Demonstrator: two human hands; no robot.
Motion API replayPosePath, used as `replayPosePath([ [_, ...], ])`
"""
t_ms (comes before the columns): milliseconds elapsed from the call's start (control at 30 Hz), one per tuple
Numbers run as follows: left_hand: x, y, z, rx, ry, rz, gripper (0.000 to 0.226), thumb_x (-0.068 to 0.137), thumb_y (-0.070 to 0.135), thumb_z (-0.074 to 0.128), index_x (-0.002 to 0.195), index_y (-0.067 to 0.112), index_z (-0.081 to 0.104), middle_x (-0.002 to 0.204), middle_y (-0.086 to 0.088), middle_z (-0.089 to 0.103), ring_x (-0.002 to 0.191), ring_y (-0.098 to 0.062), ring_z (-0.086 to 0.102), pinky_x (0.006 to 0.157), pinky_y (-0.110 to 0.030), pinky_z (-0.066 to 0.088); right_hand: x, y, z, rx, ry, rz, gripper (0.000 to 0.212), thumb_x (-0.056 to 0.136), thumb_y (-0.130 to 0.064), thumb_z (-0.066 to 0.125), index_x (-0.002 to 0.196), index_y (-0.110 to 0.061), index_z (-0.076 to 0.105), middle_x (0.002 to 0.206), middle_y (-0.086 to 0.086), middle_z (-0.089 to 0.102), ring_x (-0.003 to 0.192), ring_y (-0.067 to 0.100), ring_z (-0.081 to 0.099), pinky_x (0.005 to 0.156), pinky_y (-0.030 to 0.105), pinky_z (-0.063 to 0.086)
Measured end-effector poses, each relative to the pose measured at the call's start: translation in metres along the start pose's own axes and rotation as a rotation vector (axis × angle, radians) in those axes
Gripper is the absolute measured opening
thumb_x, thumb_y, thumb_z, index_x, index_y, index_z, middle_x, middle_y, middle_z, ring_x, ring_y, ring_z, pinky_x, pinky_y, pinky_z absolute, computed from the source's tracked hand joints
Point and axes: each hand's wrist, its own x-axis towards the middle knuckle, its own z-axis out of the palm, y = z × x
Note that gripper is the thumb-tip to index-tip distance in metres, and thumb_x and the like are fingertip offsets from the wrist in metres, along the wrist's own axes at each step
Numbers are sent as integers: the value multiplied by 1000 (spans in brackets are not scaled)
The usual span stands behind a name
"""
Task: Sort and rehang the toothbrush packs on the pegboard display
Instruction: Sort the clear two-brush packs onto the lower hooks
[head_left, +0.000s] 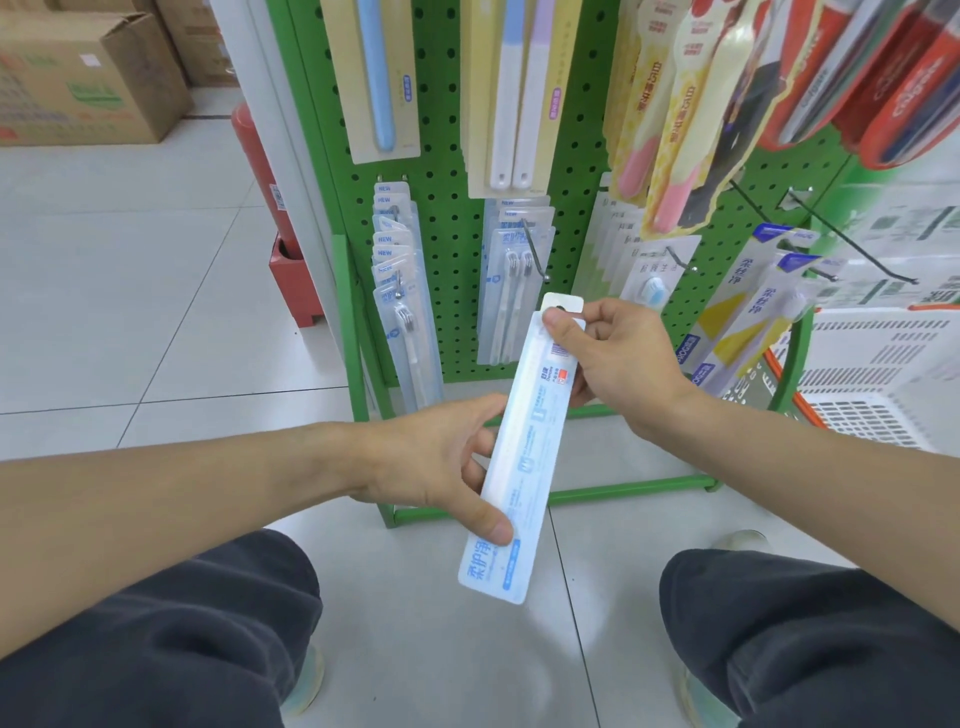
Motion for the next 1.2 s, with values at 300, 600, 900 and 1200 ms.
replayPosePath([
  [300, 2, -10, 3, -67, 156, -10, 71, 81, -1, 80, 136, 30, 47, 117, -12, 73, 94, -32, 76, 74, -43, 63, -14, -3, -4, -95, -280, 148, 61, 74, -6, 89, 117, -14, 47, 82, 12, 68, 58, 27, 72, 54, 37, 62],
  [600, 0, -3, 5, 6, 6, -43, 77, 74, -11, 81, 132, 27, 47, 104, -8, 77, 95, -27, 74, 72, -32, 60, -10, -3, -9, -10, -147, 189, 29, 102, -17, 61, 124, -4, 47, 66, 12, 72, 48, 28, 67, 43, 32, 55],
  [900, -1, 1, 12, 84, 222, -61, 35, 76, 39, 77, 99, 14, 70, 82, -9, 78, 76, -27, 76, 58, -35, 62, -17, -9, -9, -103, -246, 147, 29, 97, -15, 68, 117, -4, 51, 61, 12, 70, 47, 24, 64, 43, 31, 53],
  [1200, 4, 6, -10, 108, 539, 47, 49, 71, 43, 76, 86, -2, 67, 70, -10, 76, 55, -19, 68, 49, -28, 57, -33, -9, 5, -43, -624, 228, 22, 108, -27, 50, 108, -8, 60, 87, 27, 74, 66, 34, 73, 60, 37, 61],
])
